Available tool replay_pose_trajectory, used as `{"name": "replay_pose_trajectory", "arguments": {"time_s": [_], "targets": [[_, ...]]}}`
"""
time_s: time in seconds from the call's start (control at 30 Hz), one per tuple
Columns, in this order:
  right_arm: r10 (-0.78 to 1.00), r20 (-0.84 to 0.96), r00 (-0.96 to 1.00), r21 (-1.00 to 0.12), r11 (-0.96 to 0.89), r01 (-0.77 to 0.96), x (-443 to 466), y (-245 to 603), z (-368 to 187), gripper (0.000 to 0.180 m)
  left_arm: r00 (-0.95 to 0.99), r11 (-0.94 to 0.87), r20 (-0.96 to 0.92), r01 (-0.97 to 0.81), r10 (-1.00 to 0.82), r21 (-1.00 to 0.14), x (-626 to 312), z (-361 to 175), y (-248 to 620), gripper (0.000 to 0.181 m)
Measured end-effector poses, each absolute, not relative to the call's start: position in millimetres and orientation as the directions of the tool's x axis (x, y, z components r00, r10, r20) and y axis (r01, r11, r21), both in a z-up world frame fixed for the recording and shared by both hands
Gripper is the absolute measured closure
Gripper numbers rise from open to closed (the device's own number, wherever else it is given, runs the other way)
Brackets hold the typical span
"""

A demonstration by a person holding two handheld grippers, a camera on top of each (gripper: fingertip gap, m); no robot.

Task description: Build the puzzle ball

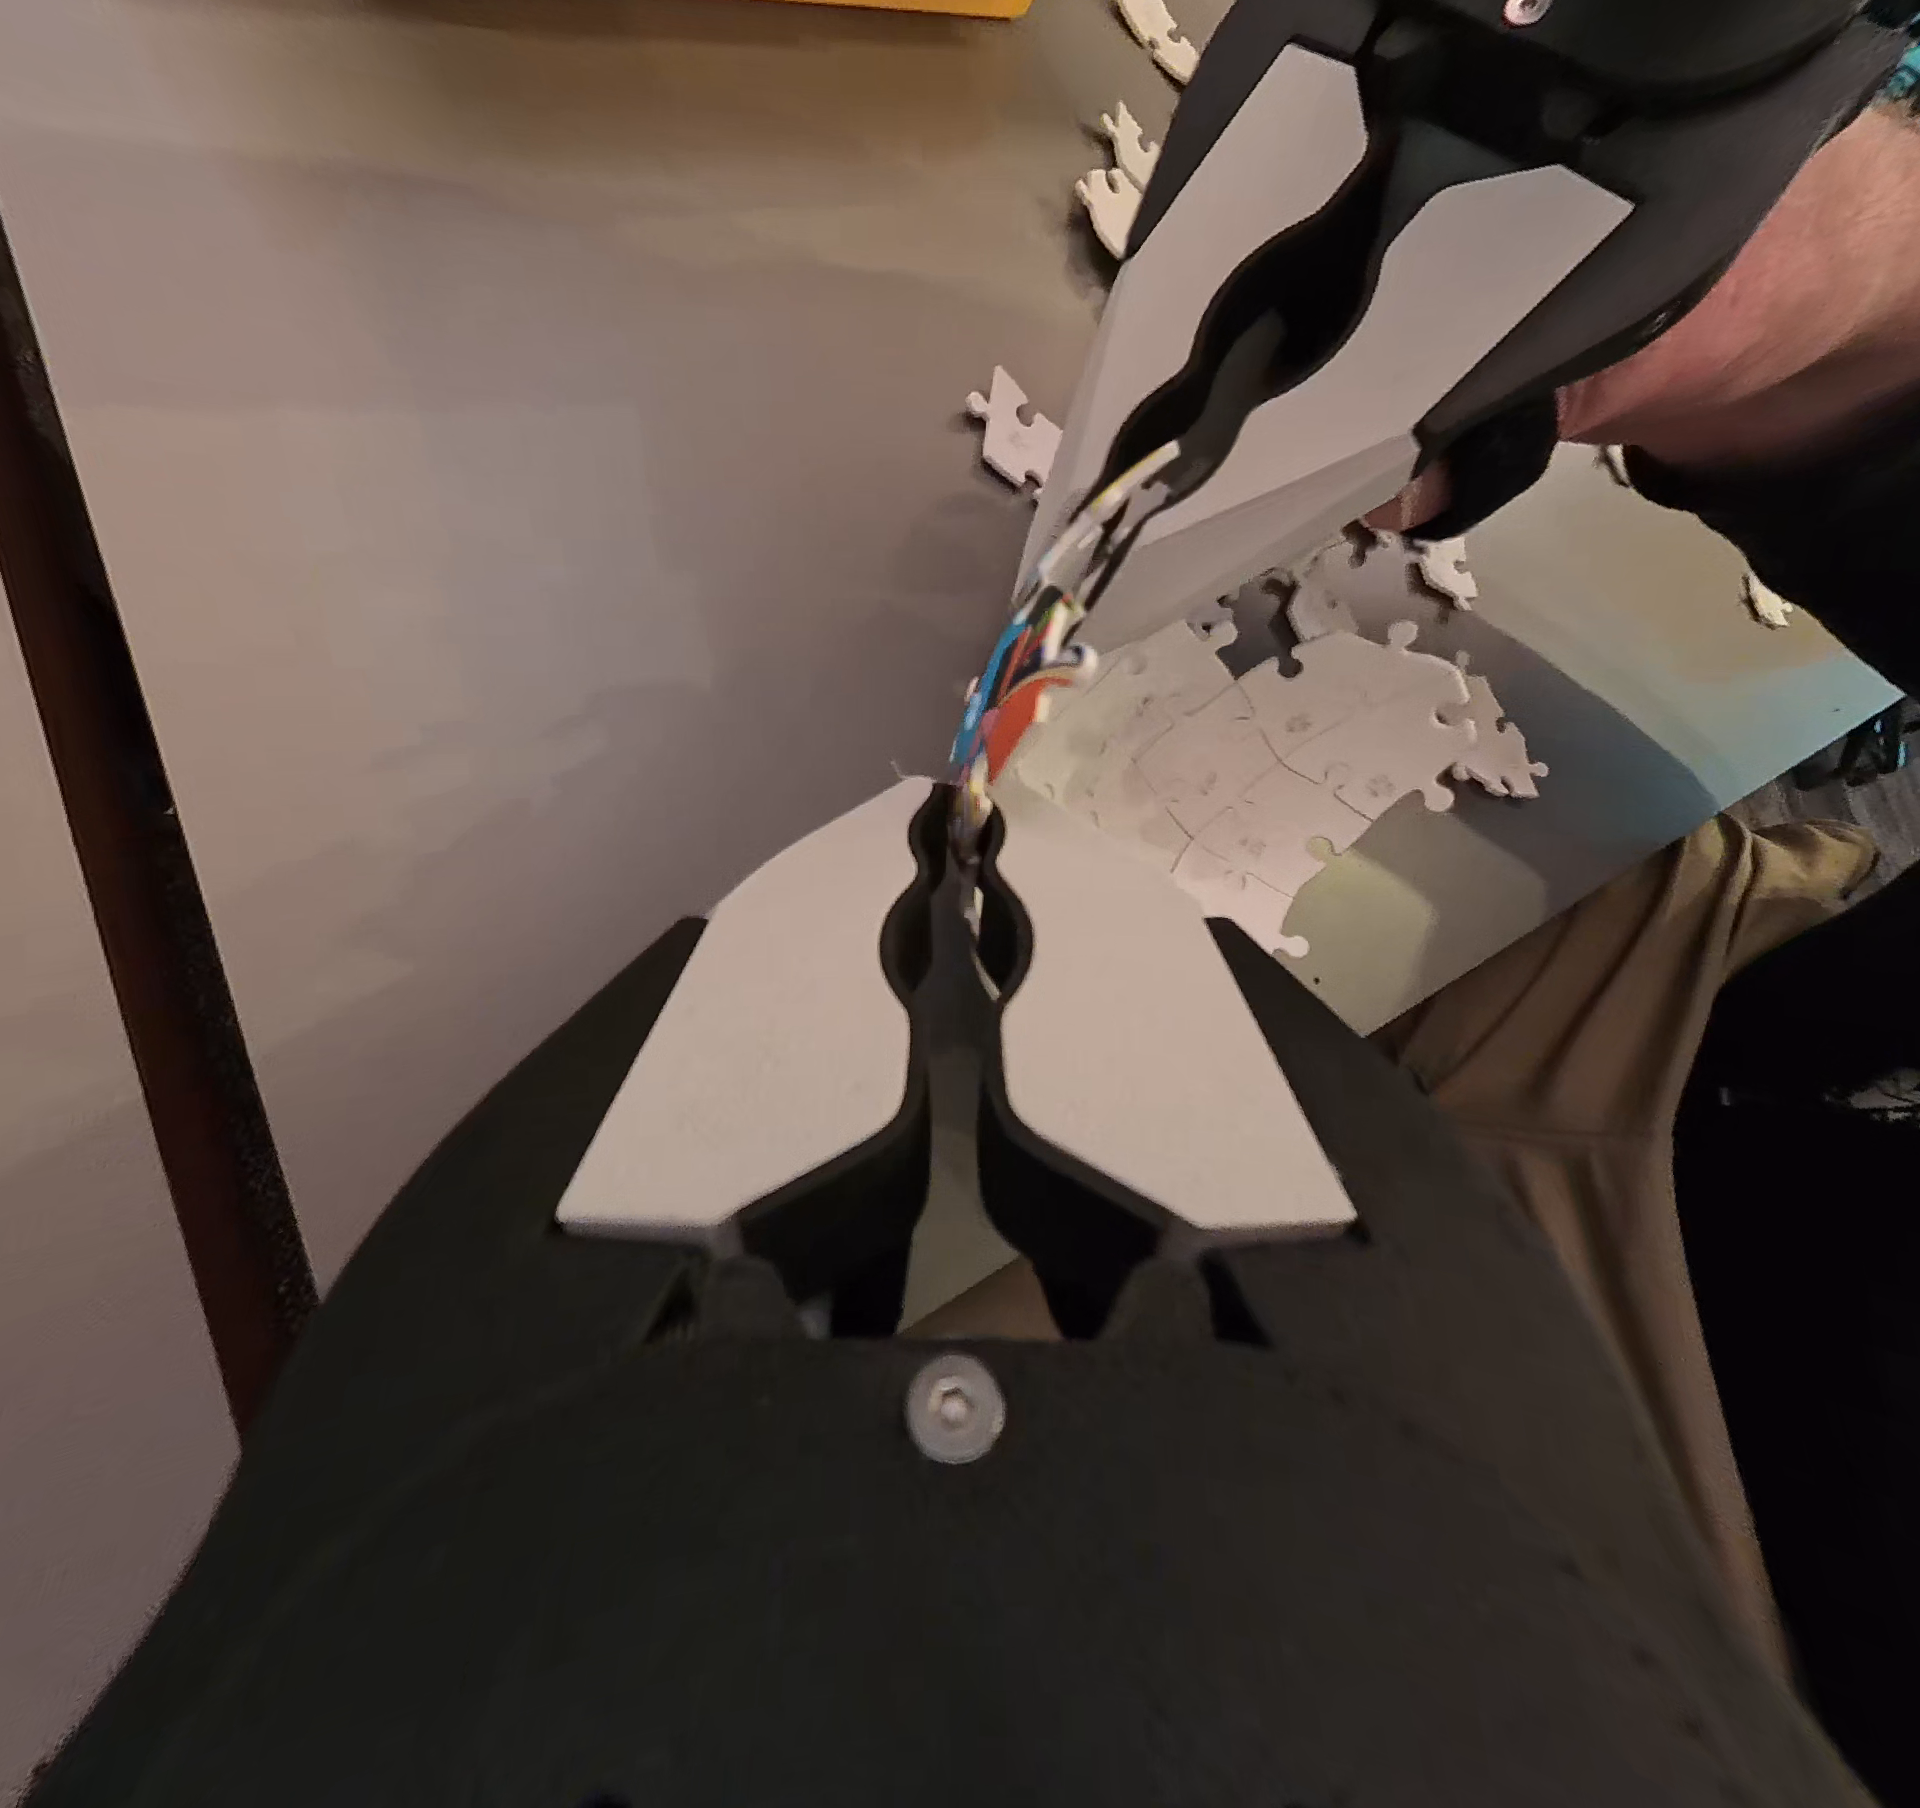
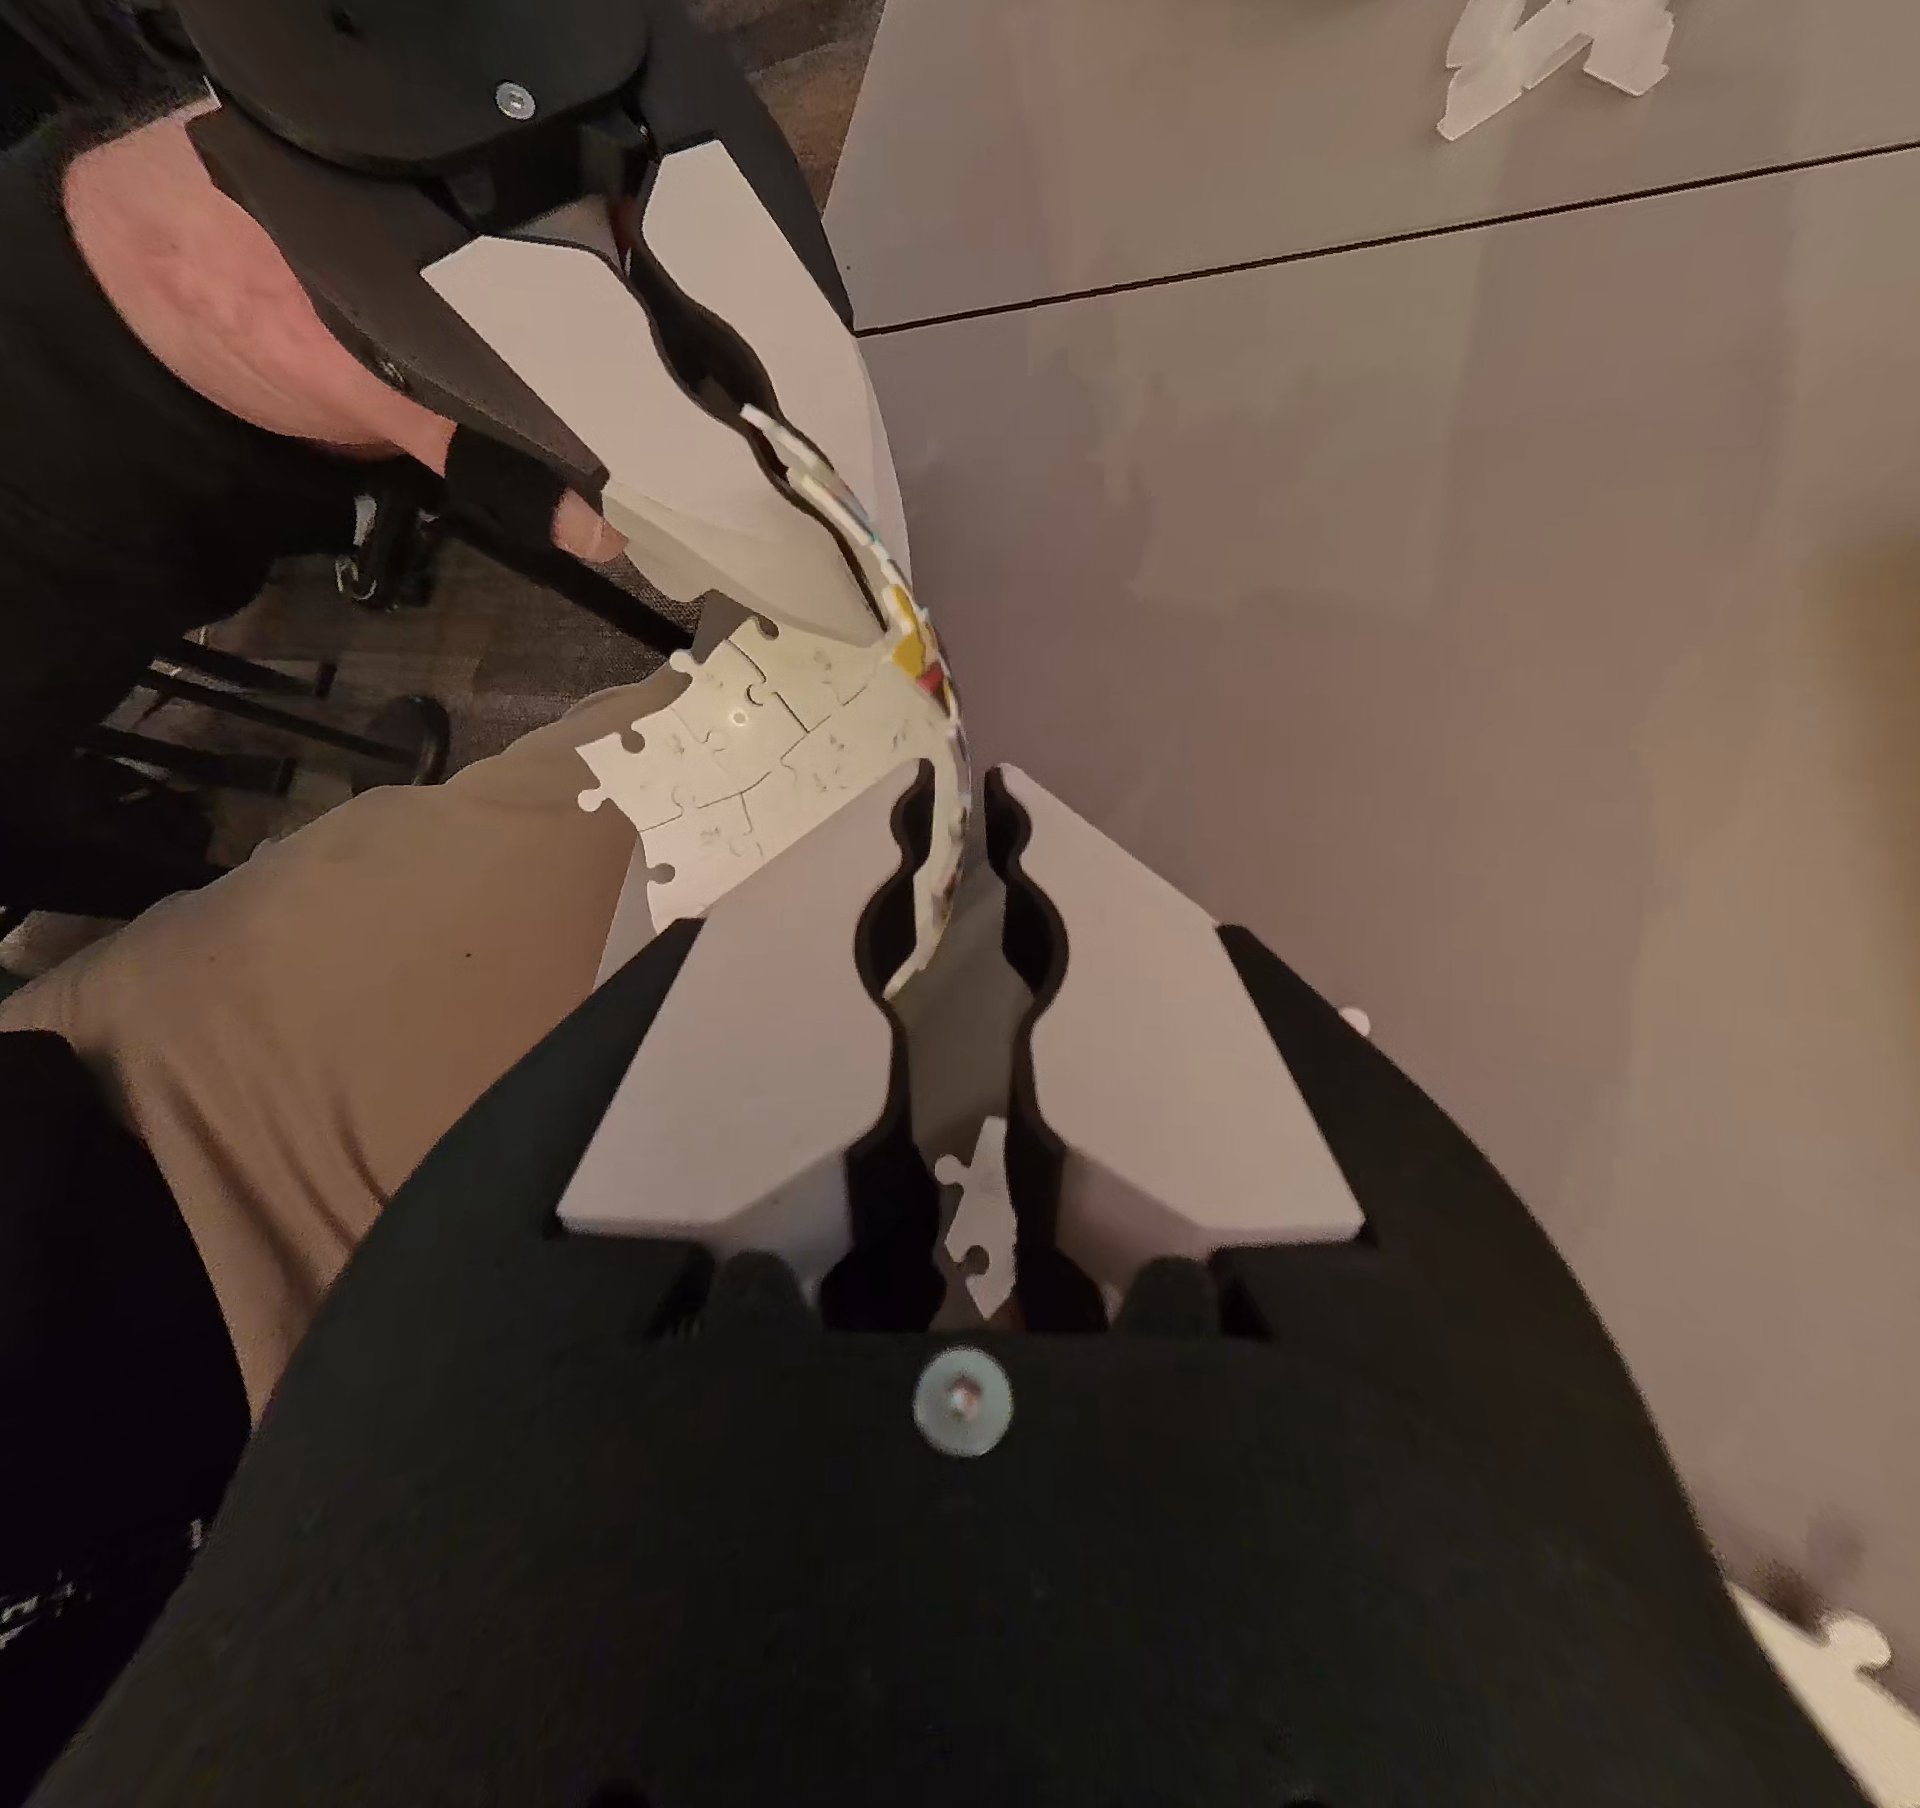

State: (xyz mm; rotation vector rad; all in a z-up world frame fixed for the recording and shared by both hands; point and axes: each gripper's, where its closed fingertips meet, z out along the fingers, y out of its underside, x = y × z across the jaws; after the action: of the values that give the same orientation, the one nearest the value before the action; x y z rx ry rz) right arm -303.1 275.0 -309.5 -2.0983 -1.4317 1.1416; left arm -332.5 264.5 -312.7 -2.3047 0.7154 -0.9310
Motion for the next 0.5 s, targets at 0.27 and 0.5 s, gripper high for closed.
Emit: {"name": "replay_pose_trajectory", "arguments": {"time_s": [0.27, 0.5], "targets": [[0.888, -0.409, 0.211, -0.684, -0.451, 0.574, -285.8, 278.7, -300.8, 0.165, 0.664, -0.701, 0.424, -0.216, -0.616, -0.680, -334.2, -310.5, 272.2, 0.178], [0.879, -0.373, 0.298, -0.715, -0.477, 0.511, -251.8, 297.6, -282.9, 0.164, 0.701, -0.691, 0.402, -0.180, -0.590, -0.700, -337.4, -308.4, 274.3, 0.178]]}}
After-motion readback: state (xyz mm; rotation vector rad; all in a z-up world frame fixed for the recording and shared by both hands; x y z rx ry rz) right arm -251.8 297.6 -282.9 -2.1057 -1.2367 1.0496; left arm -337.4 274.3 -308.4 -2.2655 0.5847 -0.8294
